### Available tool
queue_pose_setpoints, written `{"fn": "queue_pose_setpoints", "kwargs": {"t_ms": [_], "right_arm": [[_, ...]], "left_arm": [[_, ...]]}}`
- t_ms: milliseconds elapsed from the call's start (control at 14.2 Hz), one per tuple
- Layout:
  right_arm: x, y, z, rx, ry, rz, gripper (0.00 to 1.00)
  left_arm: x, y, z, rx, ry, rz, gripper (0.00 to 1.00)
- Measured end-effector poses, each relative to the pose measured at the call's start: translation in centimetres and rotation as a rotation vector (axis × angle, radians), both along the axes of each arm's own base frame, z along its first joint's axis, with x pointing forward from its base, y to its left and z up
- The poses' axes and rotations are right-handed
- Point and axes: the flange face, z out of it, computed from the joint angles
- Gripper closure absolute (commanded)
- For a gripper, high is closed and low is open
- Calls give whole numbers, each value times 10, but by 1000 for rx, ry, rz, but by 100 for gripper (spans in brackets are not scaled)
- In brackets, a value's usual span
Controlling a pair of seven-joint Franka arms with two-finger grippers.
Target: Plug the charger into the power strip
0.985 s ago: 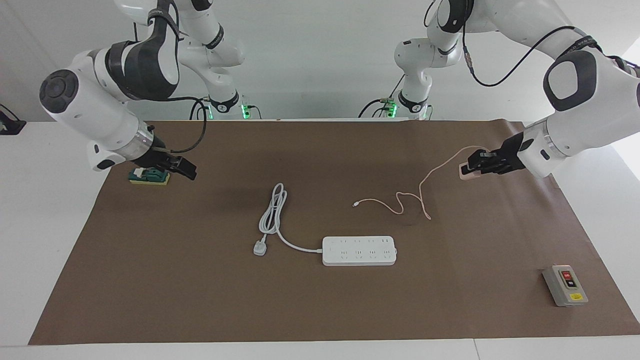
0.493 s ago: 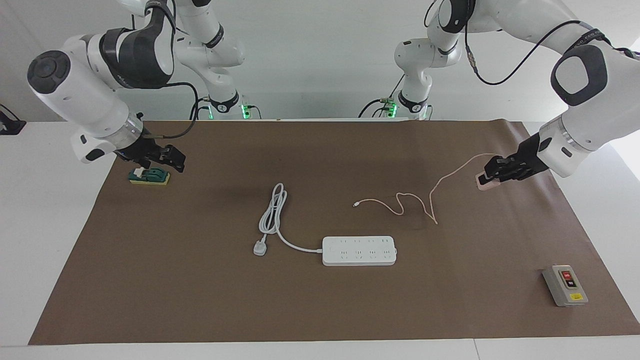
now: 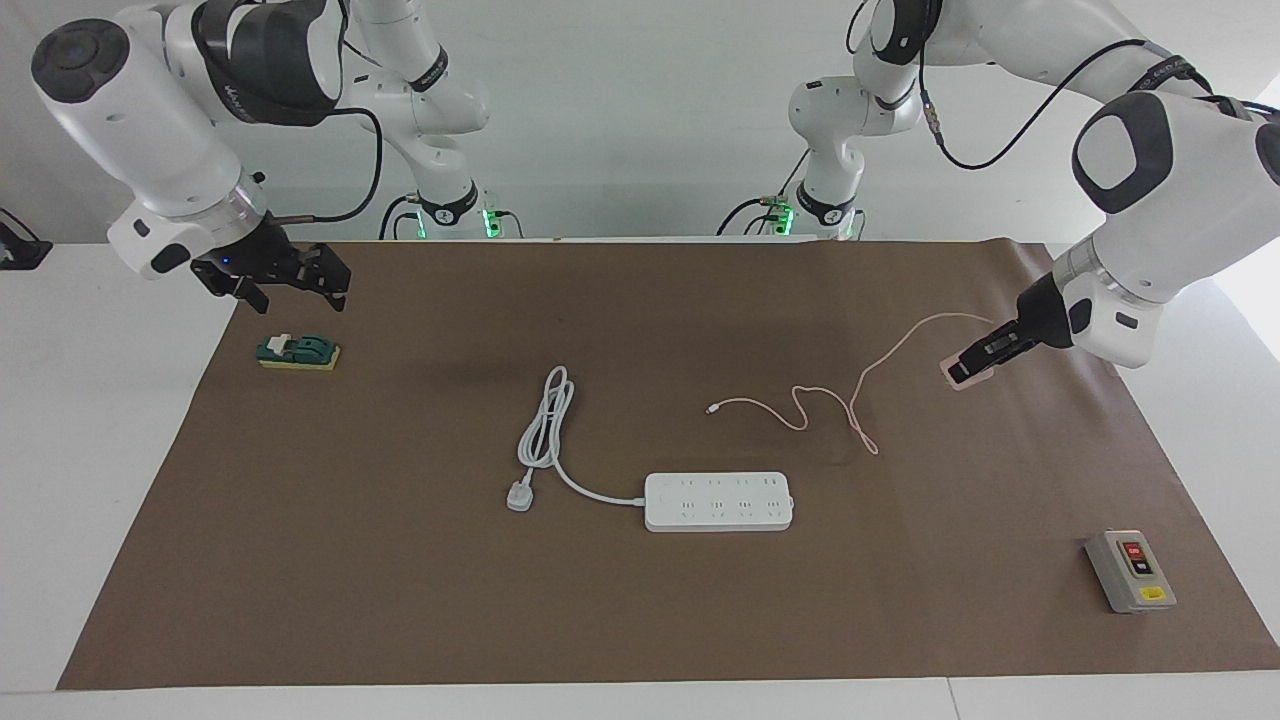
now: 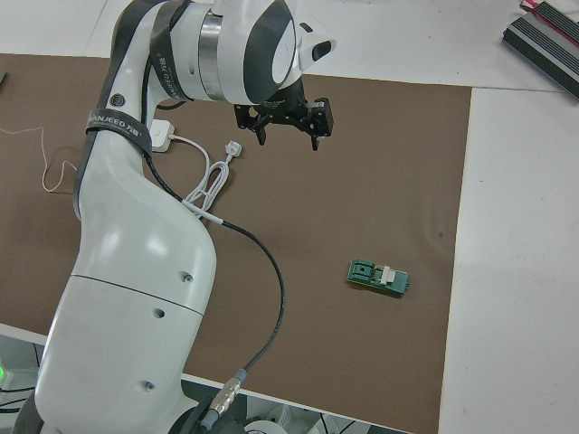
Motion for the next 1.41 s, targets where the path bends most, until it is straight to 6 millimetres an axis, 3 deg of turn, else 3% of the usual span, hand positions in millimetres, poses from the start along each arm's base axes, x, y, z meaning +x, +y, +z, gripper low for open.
{"fn": "queue_pose_setpoints", "kwargs": {"t_ms": [282,563,633,845,985,1197,1337,1408], "right_arm": [[-9,3,17,2,-24,23,0],[-14,4,26,2,-38,24,0],[-15,4,28,2,-41,24,0],[-17,4,33,2,-50,25,0],[-21,3,38,-12,-58,26,0],[-25,2,46,-69,-69,46,0],[-29,0,51,-76,-77,44,0],[-32,-1,51,-75,-75,43,0]], "left_arm": [[1,-1,1,41,-6,23,100],[4,-23,4,73,10,337,100],[5,-35,4,76,10,403,100],[11,-97,-3,68,-13,618,100],[15,-130,-24,85,8,746,100],[24,-170,-77,163,19,945,100],[34,-186,-122,192,52,1113,100],[35,-188,-129,201,63,1150,100]]}}
